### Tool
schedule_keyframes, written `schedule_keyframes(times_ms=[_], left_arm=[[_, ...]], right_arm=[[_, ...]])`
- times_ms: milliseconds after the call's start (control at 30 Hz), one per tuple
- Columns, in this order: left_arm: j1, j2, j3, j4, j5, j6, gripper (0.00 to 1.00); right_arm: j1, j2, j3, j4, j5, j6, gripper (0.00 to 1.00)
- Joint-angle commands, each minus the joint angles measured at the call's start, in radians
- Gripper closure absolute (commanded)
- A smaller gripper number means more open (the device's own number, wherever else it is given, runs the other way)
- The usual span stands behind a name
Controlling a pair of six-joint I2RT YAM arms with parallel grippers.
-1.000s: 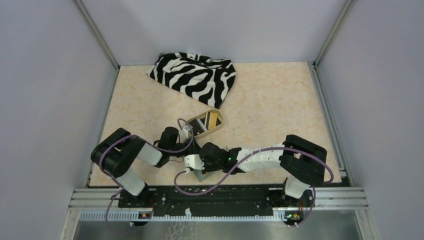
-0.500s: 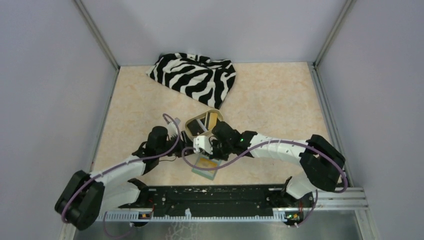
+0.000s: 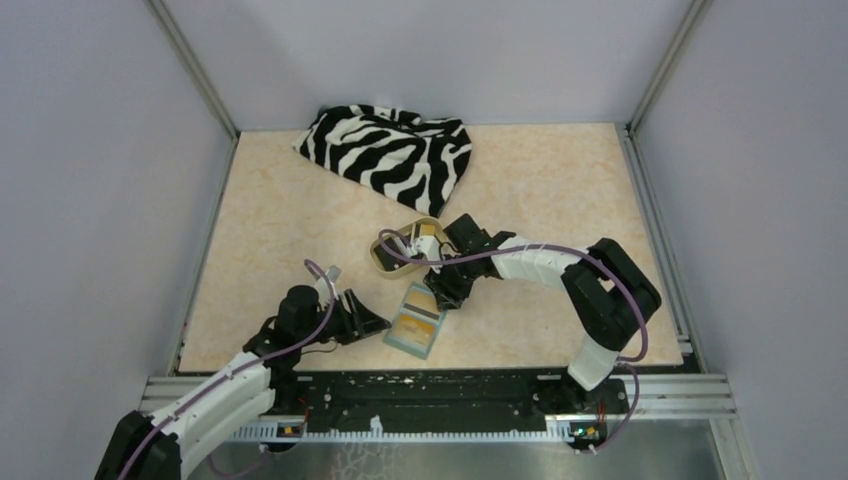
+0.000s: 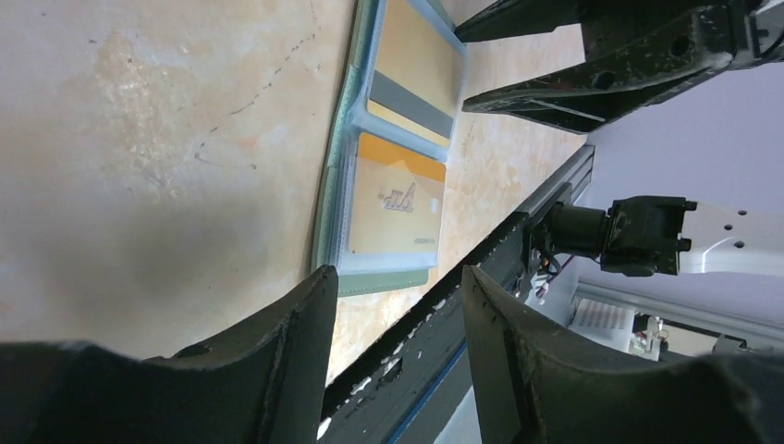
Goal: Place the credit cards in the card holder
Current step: Close the card holder at the center of the board.
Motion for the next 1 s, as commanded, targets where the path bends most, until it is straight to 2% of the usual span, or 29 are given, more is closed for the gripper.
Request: schedule_keyframes(times_ms=[0, 100, 233, 467, 600, 733, 967], left_arm=[[0.004, -0.046, 0.0, -0.129, 0.025, -0.07, 0.42], [0.005, -0.038, -0.019, -0.161, 0.055, -0.094, 0.42], [0.003, -0.018, -0.027, -0.212, 0.084, -0.106, 0.42], [0.003, -0.022, 0.006, -0.296, 0.083, -0.176, 0.4], [-0.005, 0.001, -0.018, -0.24, 0.09, -0.29, 0.4], [-0.034, 0.044, -0.045, -0.144, 0.034, -0.366, 0.4], [-0.052, 0.253, -0.048, 0.093, -0.032, -0.363, 0.41]], right_arm=[[-0.009, 0.049, 0.055, 0.004, -0.009, 0.081, 0.55], [-0.009, 0.07, 0.055, 0.003, -0.018, 0.093, 0.58], [-0.009, 0.078, 0.051, -0.002, 0.019, 0.106, 0.75], [-0.033, 0.078, 0.017, 0.018, 0.127, 0.189, 0.9], [-0.043, 0.072, 0.011, 0.018, 0.113, 0.205, 0.91], [-0.043, 0.074, 0.014, 0.02, 0.094, 0.211, 0.91], [-0.043, 0.077, 0.014, 0.02, 0.07, 0.212, 0.91]])
